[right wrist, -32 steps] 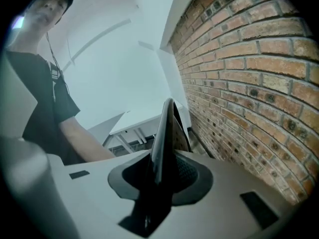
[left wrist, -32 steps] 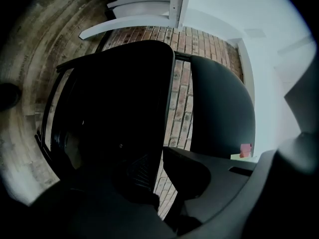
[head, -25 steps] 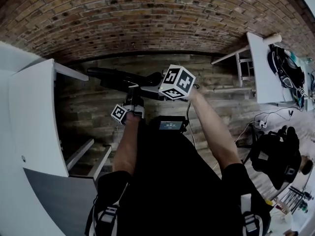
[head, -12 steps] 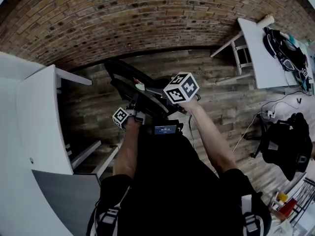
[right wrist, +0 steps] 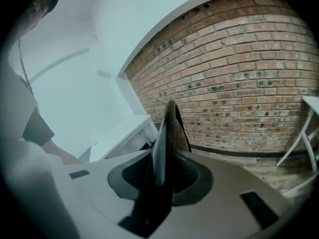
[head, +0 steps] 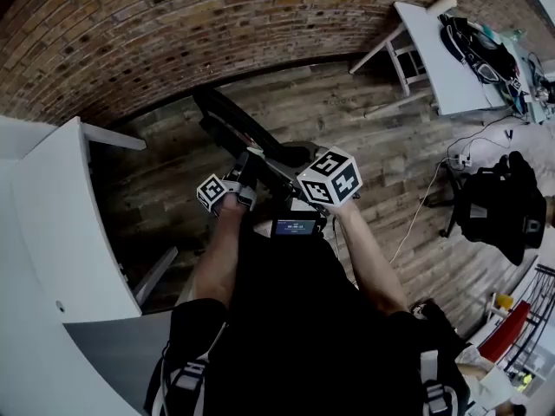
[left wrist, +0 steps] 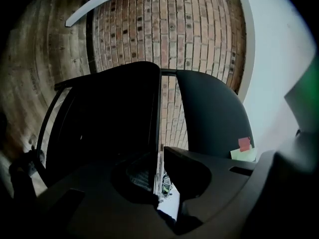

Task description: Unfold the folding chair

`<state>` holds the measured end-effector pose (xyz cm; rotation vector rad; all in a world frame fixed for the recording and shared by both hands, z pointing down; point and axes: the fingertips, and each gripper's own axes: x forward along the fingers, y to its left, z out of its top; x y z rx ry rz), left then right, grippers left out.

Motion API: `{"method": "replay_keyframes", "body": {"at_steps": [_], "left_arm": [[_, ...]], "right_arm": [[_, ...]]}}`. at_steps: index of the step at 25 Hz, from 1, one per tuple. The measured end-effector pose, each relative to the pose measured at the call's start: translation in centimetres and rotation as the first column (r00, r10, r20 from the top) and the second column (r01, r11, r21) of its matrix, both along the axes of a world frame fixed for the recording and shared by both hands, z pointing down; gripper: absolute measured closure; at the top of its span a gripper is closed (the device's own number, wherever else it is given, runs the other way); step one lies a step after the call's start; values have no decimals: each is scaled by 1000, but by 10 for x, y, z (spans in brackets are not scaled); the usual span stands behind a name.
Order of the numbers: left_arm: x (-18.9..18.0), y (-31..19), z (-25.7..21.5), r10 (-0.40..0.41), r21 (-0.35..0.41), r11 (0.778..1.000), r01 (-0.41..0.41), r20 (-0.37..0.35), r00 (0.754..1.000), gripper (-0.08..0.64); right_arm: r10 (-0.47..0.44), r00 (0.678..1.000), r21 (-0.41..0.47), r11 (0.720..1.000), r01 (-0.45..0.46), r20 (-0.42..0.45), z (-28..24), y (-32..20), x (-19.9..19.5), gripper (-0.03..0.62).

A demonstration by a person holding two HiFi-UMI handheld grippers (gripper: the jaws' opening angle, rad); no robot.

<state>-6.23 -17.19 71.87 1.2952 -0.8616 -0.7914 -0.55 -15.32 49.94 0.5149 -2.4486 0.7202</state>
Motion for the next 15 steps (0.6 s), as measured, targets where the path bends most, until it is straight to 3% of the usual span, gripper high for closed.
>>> {"method": "replay_keyframes", "body": {"at_steps": [6, 11, 15], "left_arm": [[15, 14, 3, 143, 33, 989, -142, -14, 990, 509], [30, 29, 1, 266, 30, 963, -266, 4, 964, 509], [35, 38, 0, 319, 33, 947, -319, 15, 948, 509]], "right_arm": [[179, 984, 15, 984, -178, -16, 4, 29, 13, 489], [324, 946, -37, 945, -325, -22, 6, 49, 28, 491], [392, 920, -60, 918, -392, -21, 7, 61, 33, 492]]}}
